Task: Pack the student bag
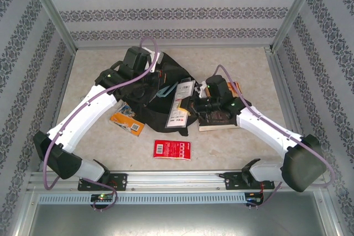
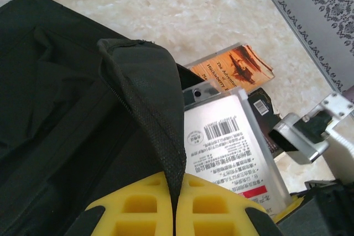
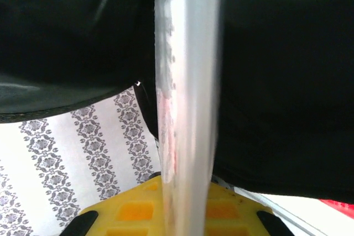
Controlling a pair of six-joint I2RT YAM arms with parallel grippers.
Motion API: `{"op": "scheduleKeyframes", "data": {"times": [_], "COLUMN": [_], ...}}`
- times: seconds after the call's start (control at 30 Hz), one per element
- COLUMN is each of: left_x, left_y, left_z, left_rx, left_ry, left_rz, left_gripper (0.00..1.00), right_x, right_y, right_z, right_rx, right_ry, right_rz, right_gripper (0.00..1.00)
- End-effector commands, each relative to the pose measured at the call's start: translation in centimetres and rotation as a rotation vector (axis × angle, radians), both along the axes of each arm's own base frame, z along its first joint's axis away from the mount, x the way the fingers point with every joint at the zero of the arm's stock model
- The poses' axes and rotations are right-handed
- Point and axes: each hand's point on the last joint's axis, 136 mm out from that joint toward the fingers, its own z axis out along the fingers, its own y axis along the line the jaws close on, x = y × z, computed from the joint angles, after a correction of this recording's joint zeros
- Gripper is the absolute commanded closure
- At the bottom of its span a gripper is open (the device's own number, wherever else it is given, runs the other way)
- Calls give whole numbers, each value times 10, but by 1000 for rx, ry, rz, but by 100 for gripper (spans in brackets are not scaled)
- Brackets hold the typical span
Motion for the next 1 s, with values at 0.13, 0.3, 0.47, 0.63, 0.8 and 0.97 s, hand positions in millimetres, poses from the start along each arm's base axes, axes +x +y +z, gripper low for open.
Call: {"op": "scheduleKeyframes", "data": {"times": [0.13,0.3,0.47,0.63,0.8,0.97], "left_x": [0,-11,-24,-31,-27,-19], "left_y": [-12,-18,-18,-17,-22,-29], "left_z": [37,39,39,41,46,50], "left_rx": [-130,-159,-163,-176,-203,-241], "left_ry": [-84,-81,-86,-87,-83,-71], "left_rz": [-43,-105,-157,-171,-168,-155], "left_gripper": [100,100,100,100,100,100], "right_x": [1,30,81,133,170,202], "right_y": [18,43,53,50,57,64], "right_z": [14,1,-13,-36,-55,-65], "right_rx": [47,63,33,-34,-112,-168], "right_ry": [-31,14,12,-8,-45,-115], "right_rz": [21,89,56,-43,-122,-204], "right_gripper": [89,89,89,90,89,84]}}
